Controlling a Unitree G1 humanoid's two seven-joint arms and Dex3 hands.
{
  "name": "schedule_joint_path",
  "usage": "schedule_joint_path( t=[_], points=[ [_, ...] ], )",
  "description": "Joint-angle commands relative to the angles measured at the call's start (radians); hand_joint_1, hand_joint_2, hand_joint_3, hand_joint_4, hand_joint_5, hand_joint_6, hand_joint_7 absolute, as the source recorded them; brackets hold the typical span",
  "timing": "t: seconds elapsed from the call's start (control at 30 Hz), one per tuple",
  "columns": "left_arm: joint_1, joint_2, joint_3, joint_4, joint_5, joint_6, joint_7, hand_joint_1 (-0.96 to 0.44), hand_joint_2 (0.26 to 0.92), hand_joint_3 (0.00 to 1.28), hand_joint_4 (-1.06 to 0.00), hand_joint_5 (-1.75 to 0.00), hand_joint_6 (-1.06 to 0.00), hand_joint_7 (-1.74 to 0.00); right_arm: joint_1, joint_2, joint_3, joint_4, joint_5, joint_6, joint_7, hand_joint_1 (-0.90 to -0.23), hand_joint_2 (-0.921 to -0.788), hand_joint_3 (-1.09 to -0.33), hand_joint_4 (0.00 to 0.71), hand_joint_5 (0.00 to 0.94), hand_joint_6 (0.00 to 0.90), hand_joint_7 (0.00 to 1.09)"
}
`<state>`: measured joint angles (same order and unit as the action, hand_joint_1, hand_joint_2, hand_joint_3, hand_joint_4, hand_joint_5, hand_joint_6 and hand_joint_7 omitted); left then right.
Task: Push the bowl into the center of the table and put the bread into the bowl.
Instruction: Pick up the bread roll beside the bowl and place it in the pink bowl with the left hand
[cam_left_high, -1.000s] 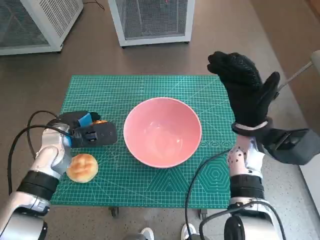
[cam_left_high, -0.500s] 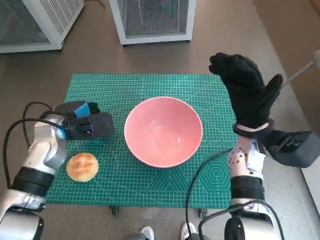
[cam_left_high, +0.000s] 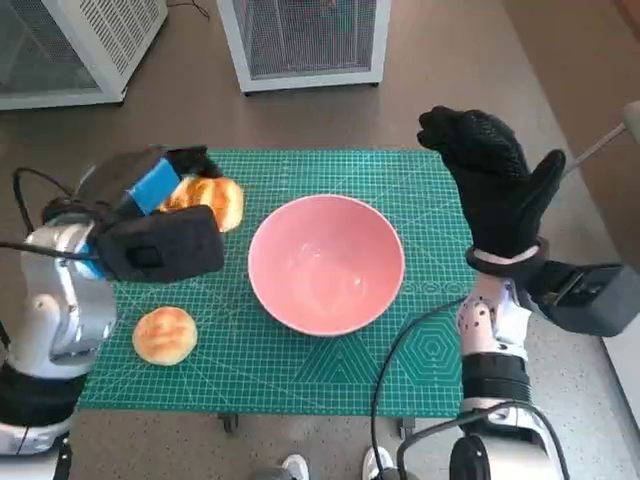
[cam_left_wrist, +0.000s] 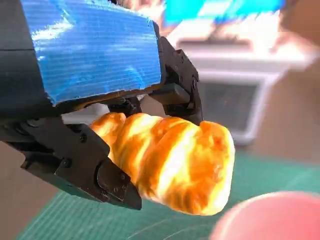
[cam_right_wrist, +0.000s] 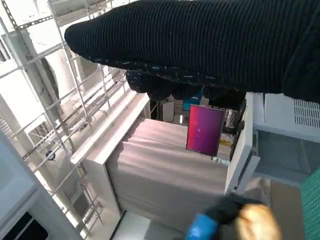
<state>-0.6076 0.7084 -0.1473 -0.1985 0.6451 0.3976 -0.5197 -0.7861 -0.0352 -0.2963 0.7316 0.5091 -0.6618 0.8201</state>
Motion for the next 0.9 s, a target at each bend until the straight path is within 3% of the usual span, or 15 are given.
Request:
schedule_joint_path(
  t=[0.03,0.3,0.6,0.73,0.77,0.8,0.83,0.9],
  points=[
    [0.003,-0.011,0.029,-0.149,-0.022,-0.042,0.005,0.00,0.901,0.03,-0.78,-1.08,-0.70,-1.09,0.020,0.002,0.003,0.013,0.010,0.018,0.020,-0.524,-0.921,-0.512,0.333,0.002,0.495,0.00],
    [-0.058,-0.044,-0.022,-0.203,-0.025,-0.057,-0.056,0.00,0.898,0.03,-0.80,-1.06,-0.70,-1.08,0.028,0.002,0.003,0.000,0.009,0.020,0.020,-0.523,-0.921,-0.512,0.332,0.001,0.493,0.00],
    [-0.111,-0.120,-0.105,-0.105,-0.028,-0.118,-0.063,0.00,0.896,0.03,-0.78,-1.18,-0.75,-0.92,0.044,0.005,0.005,-0.024,0.011,0.036,0.011,-0.526,-0.921,-0.494,0.330,0.002,0.488,0.00],
    [-0.116,-0.146,-0.107,-0.068,-0.054,-0.120,-0.075,0.00,0.911,0.04,-0.72,-1.18,-0.71,-1.03,0.058,0.007,0.009,-0.045,0.007,0.039,0.005,-0.529,-0.921,-0.485,0.333,0.003,0.491,0.00],
    [-0.115,-0.151,-0.107,-0.063,-0.060,-0.117,-0.080,0.13,0.915,0.05,-0.71,-1.20,-0.62,-0.83,0.061,0.007,0.009,-0.049,0.007,0.040,0.004,-0.529,-0.921,-0.484,0.334,0.003,0.492,0.00],
    [-0.114,-0.152,-0.111,-0.061,-0.057,-0.104,-0.096,0.22,0.917,0.06,-0.70,-1.21,-0.60,-0.63,0.064,0.006,0.009,-0.052,0.007,0.041,0.003,-0.529,-0.921,-0.483,0.334,0.003,0.492,0.00],
    [-0.113,-0.152,-0.114,-0.060,-0.055,-0.094,-0.107,0.19,0.889,0.06,-0.58,-1.03,-0.53,-0.52,0.067,0.006,0.010,-0.055,0.007,0.042,0.002,-0.529,-0.921,-0.483,0.334,0.003,0.492,0.00],
    [-0.113,-0.144,-0.126,-0.070,-0.037,-0.059,-0.146,0.10,0.816,0.04,-0.29,-0.44,-0.35,-0.22,0.070,0.004,0.009,-0.060,0.008,0.044,0.001,-0.530,-0.921,-0.483,0.334,0.003,0.492,0.00]
  ],
)
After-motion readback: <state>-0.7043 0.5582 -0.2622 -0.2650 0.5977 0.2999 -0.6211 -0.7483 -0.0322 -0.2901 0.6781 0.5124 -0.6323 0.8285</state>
